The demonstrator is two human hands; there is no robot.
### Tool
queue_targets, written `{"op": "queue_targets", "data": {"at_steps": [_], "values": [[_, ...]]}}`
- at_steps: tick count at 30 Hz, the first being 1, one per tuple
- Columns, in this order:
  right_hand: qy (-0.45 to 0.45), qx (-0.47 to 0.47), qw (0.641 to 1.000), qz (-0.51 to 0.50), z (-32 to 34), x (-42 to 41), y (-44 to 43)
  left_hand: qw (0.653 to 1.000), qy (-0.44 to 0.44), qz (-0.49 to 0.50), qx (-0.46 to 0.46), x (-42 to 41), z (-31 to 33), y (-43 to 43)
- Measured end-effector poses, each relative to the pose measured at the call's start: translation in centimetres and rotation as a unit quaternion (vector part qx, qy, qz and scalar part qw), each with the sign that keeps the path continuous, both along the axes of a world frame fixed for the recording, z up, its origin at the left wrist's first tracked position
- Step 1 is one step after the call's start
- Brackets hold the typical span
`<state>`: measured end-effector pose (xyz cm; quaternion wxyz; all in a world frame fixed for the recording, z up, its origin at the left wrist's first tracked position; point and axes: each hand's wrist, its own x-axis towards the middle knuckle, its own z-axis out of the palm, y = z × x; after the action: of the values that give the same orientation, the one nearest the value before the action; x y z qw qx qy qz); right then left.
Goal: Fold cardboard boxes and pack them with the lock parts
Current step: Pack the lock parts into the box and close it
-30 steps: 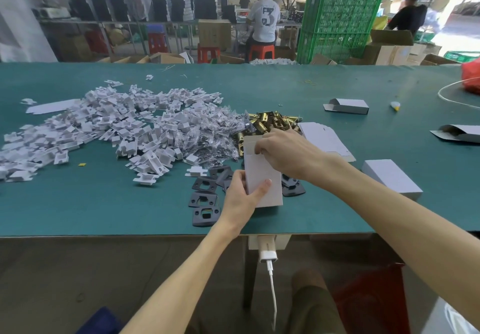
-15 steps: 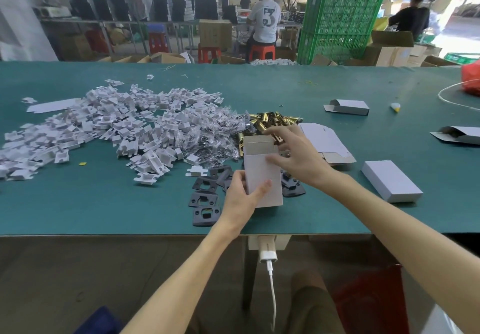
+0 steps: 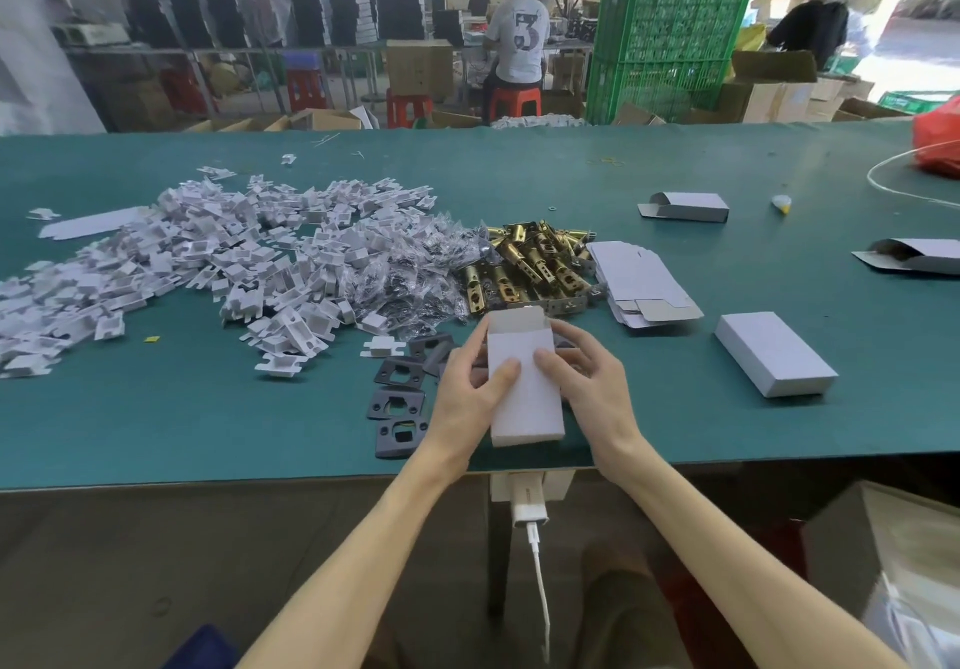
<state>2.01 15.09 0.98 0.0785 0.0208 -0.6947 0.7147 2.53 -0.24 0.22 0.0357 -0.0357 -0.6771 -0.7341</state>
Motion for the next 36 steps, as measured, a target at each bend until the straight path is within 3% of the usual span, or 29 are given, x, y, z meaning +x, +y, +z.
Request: {"op": "queue_targets", "data": {"at_steps": [12,19,30,36], "values": [[0.003,0.017,1.0,0.023,-1.2,0.4,0.5,0.997,-0.044,0.015,0.06,-0.4,-0.6,-0.9],[0.009,0.026,0.999,0.035,-1.0,0.3,0.4,0.997,-0.053,0.02,0.046,-0.6,-0.8,-0.8],[0.011,0.016,0.998,0.068,-0.8,0.6,0.4,0.995,-0.031,-0.061,0.07,-0.4,0.0,-1.2],[-0.027,0.017,0.999,0.036,-1.0,0.2,0.0,0.994,-0.017,-0.041,0.102,-0.3,-0.1,-1.1]]}}
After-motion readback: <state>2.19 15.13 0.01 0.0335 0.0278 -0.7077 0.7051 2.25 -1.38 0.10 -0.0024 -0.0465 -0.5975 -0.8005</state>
